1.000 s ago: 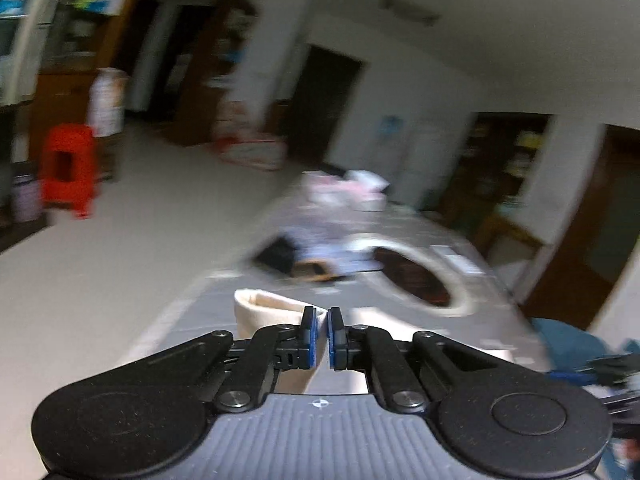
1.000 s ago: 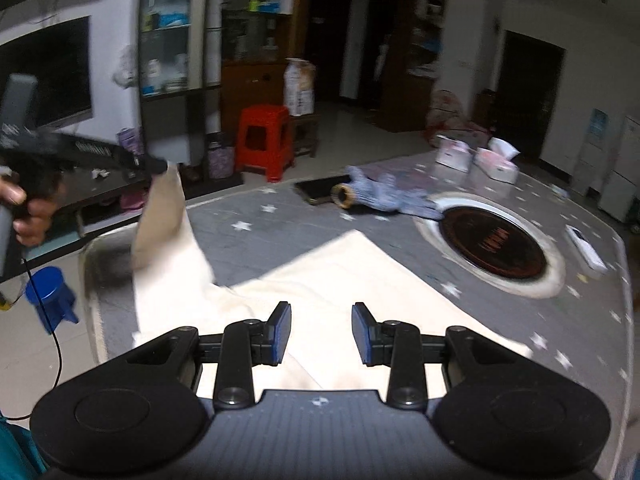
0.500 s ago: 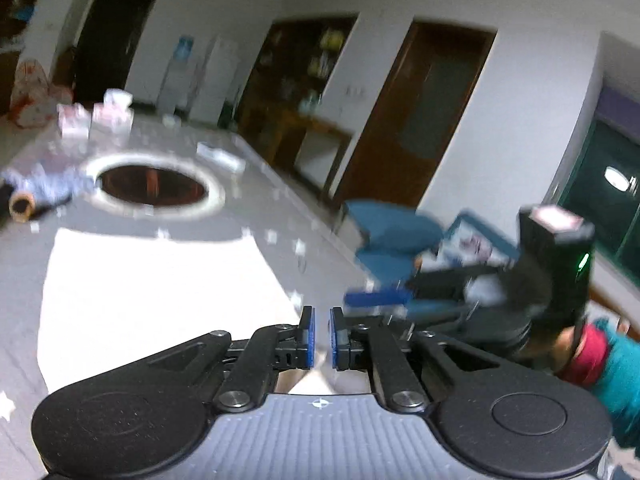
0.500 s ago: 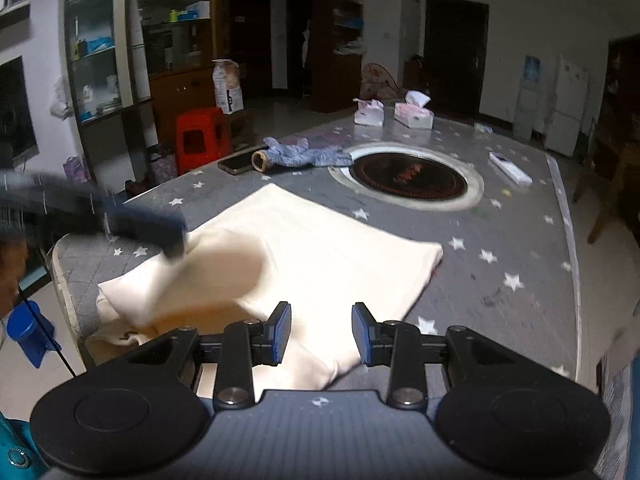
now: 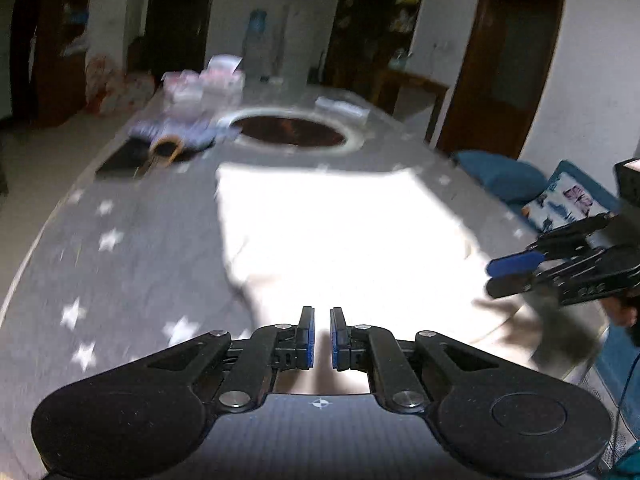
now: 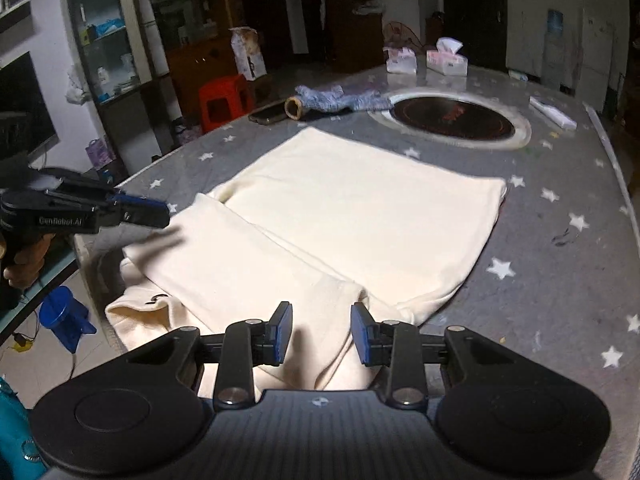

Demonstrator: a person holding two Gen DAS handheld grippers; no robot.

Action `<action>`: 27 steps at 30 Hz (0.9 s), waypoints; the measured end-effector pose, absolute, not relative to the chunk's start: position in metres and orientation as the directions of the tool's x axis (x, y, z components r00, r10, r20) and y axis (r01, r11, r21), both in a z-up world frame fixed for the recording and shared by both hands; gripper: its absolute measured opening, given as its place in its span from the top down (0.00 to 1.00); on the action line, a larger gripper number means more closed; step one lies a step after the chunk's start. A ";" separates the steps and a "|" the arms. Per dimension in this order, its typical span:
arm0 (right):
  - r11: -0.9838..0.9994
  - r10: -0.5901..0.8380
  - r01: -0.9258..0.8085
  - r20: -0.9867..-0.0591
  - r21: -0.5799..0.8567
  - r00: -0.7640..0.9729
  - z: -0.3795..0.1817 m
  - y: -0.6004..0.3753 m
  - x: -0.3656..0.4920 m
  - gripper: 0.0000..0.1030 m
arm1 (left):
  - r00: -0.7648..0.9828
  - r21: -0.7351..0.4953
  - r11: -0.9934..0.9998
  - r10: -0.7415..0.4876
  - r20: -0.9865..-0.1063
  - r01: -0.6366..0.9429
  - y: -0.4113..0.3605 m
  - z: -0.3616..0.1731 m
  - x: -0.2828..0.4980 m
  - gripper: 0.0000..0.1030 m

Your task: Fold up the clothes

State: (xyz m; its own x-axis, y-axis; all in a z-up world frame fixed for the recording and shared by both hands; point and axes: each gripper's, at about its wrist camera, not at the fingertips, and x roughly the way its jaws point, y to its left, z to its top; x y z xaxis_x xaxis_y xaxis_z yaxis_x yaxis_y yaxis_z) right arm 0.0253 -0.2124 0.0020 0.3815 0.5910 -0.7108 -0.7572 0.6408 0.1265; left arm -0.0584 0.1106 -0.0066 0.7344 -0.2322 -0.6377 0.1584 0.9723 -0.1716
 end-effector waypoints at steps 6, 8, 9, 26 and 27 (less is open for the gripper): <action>0.642 0.560 -0.762 -0.730 0.084 0.392 0.000 -0.210 0.017 0.71 | 0.732 -0.126 0.982 -0.191 -0.654 0.143 0.122 -0.008 -0.057 0.89; 0.653 0.559 -0.755 -0.713 0.065 0.423 0.006 -0.212 0.016 0.71 | 0.742 -0.116 0.982 -0.190 -0.643 0.151 0.122 0.001 -0.058 0.89; 0.653 0.563 -0.755 -0.705 0.059 0.432 0.008 -0.211 0.016 0.71 | 0.749 -0.115 0.980 -0.197 -0.633 0.161 0.121 0.003 -0.055 0.89; 0.601 0.564 -0.799 -0.697 -0.021 0.443 0.008 -0.203 0.008 0.74 | 0.707 -0.002 0.929 -0.283 -0.648 0.371 0.090 0.003 -0.058 0.73; 0.579 0.572 -0.815 -0.696 -0.034 0.435 0.010 -0.202 0.002 0.74 | 0.703 0.011 0.920 -0.292 -0.648 0.392 0.088 0.004 -0.064 0.73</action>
